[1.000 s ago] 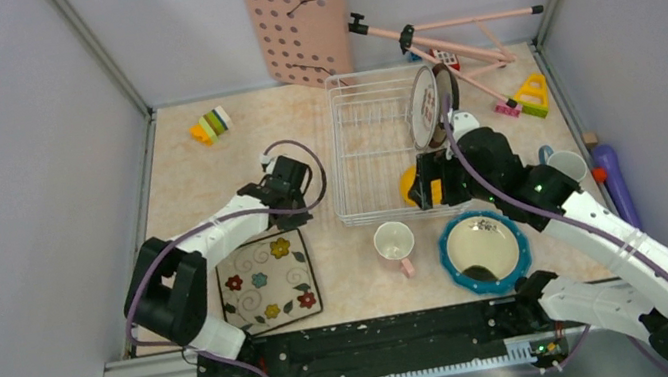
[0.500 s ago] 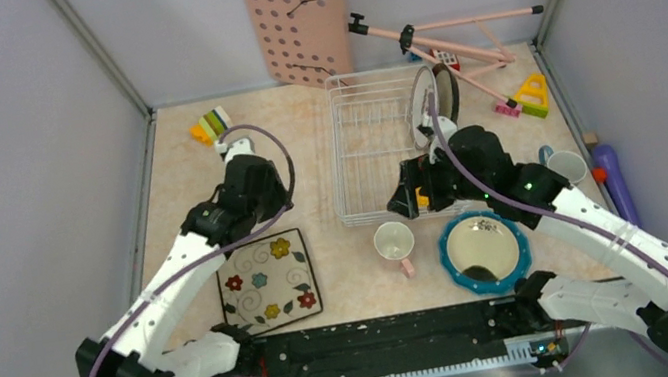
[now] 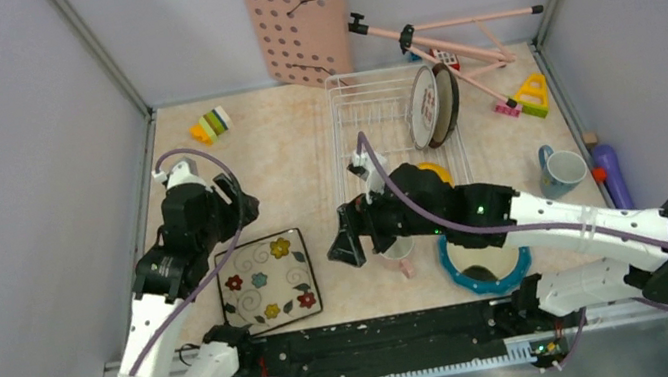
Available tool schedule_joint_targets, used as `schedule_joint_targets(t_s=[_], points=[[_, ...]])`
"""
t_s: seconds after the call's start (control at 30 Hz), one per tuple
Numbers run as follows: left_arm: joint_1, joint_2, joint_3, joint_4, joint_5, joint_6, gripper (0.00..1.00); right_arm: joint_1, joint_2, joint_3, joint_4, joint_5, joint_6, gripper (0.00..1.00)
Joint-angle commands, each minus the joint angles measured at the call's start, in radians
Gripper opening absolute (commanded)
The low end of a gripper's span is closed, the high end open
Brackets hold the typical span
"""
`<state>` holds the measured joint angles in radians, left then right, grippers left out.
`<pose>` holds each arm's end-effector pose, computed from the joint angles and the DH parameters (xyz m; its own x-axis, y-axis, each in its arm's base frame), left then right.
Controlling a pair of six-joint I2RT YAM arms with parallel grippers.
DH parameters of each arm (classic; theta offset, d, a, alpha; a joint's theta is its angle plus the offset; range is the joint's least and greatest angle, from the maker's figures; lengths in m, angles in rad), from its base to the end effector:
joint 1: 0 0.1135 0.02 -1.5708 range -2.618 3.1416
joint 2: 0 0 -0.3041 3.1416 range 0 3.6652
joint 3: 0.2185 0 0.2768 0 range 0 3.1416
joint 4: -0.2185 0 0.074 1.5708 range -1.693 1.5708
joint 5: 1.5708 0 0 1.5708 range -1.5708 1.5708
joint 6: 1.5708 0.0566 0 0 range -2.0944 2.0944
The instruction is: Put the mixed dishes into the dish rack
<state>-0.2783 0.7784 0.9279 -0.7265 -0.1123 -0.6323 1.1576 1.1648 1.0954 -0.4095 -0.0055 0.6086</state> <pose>0.1661 -0.0409 0.3556 -0.5311 -0.4590 -0.7122 -0.1626 0.8801 -0.4460 0.1160 0.2653 0.3738 -0.6765 -0.1192 -0.7267 -0.6472 0.5671 0.5095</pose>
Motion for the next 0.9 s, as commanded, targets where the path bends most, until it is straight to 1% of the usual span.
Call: schedule_joint_targets(t_s=[0.0,0.13,0.2,0.27,0.37,0.47,0.53,0.63,0.87], points=[[0.017,-0.036,-0.009,-0.027,-0.021,0.017,0.72,0.073,0.072,-0.028,0.13,0.097,0.121,0.86],[0.018,-0.066,0.015,-0.072,-0.053,0.023,0.72,0.164,0.21,0.004,0.166,0.198,0.152,0.86],[0.018,-0.071,0.034,-0.111,-0.075,0.023,0.72,0.194,0.297,0.032,0.182,0.225,0.168,0.86],[0.018,-0.08,0.049,-0.129,-0.098,0.031,0.72,0.202,0.346,0.029,0.234,0.224,0.197,0.86],[0.018,-0.096,0.075,-0.151,-0.137,0.042,0.72,0.2,0.395,0.014,0.303,0.238,0.231,0.85],[0.018,-0.123,0.097,-0.163,-0.16,0.057,0.73,0.198,0.452,0.045,0.296,0.256,0.235,0.85],[0.018,-0.137,0.103,-0.165,-0.173,0.066,0.73,0.184,0.491,0.069,0.283,0.228,0.242,0.84],[0.018,-0.15,0.099,-0.167,-0.185,0.078,0.73,0.14,0.531,0.061,0.314,0.135,0.266,0.8],[0.018,-0.15,0.063,-0.149,-0.177,0.077,0.73,0.103,0.586,0.019,0.399,0.125,0.33,0.76]])
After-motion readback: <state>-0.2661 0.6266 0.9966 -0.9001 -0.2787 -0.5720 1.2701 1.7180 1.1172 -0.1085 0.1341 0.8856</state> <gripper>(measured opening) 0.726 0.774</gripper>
